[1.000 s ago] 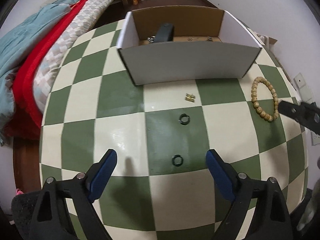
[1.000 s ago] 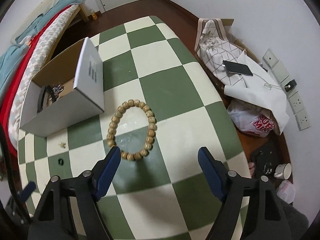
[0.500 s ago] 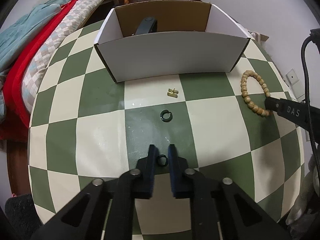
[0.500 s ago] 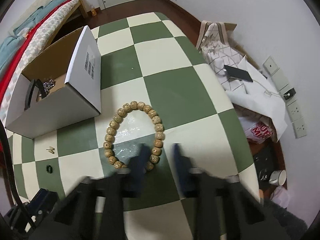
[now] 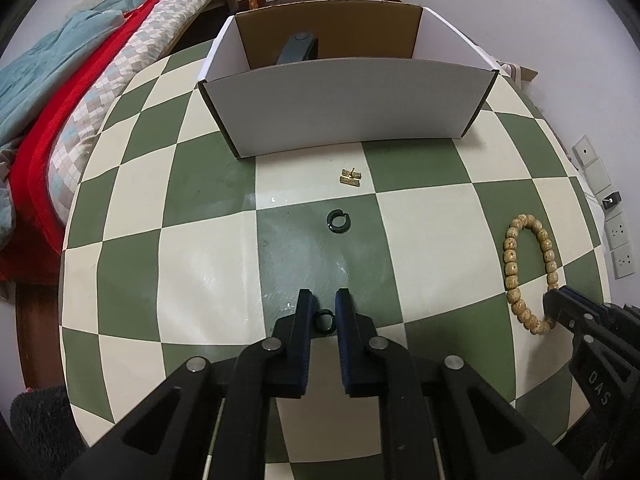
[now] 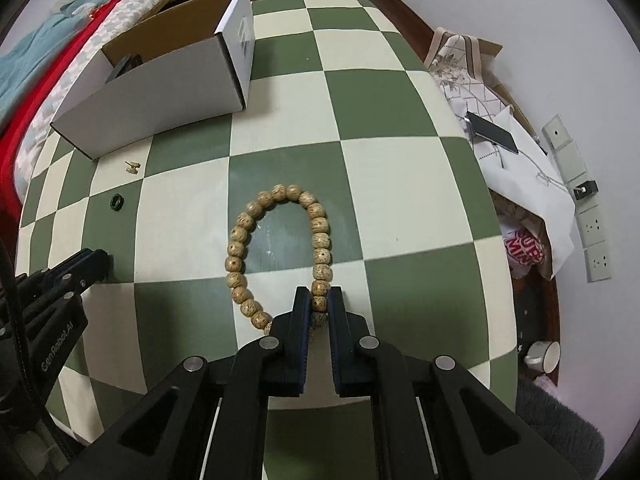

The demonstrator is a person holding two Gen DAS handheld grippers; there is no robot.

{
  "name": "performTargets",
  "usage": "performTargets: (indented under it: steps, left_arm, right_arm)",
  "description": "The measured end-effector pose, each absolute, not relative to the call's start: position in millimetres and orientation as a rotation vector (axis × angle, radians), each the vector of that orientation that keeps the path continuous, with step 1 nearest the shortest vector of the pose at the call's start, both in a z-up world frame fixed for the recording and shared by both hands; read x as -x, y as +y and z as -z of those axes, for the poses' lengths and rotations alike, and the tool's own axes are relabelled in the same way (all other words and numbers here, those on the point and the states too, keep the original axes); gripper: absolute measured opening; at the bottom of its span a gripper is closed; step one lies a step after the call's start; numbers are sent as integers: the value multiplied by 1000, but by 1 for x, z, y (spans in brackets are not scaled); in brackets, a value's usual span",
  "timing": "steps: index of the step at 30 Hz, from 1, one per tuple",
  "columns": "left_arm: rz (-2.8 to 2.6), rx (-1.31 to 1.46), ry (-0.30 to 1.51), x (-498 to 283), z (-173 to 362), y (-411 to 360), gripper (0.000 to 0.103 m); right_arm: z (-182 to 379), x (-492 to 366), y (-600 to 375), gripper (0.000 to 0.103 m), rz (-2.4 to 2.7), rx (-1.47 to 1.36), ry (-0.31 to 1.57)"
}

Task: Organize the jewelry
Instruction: 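Lift the black ring with the left tool toward the box while the right tool lifts the bead bracelet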

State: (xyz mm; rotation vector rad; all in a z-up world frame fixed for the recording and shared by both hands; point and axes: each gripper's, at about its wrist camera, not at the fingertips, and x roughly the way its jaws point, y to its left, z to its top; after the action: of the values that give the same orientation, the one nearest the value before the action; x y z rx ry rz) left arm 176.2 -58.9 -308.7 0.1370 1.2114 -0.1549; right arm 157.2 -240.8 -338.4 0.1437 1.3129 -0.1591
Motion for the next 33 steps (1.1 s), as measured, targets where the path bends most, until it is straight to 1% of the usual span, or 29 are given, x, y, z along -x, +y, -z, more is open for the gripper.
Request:
performTargets:
  steps: [2, 4, 6, 8, 9, 16, 20, 26, 33]
  left_arm:
    - [152, -139, 1211, -175, 309, -59, 9]
    - [150, -140, 1211, -175, 309, -58, 9]
    - [144, -142, 1213, -173, 309, -57, 9]
    - [140, -141, 1213, -173, 309, -55, 9]
    - [137, -142, 1213, -173, 309, -54, 8]
    - [127, -133, 1204, -171, 301, -46, 8]
    - [128, -124, 1169, -170, 279, -43, 8]
    - [128, -100, 1080, -170, 230, -39, 8]
    - [113, -80, 979, -186, 180, -30, 8]
  right_arm:
    - [338, -156, -241, 10, 182, -143, 1302]
    - [338, -154, -234, 15, 214, -98, 1285]
    - [337, -153, -228, 15, 235, -78, 1271]
    - [337, -153, -225, 14, 236, -70, 1263]
    - [337, -153, -223, 10, 235, -63, 1257]
    - [329, -151, -225, 9, 219, -87, 1226]
    - [308, -152, -224, 9, 208, -96, 1170]
    - [261, -157, -214, 9, 202, -52, 1064]
    - [220, -175, -208, 9, 217, -18, 966]
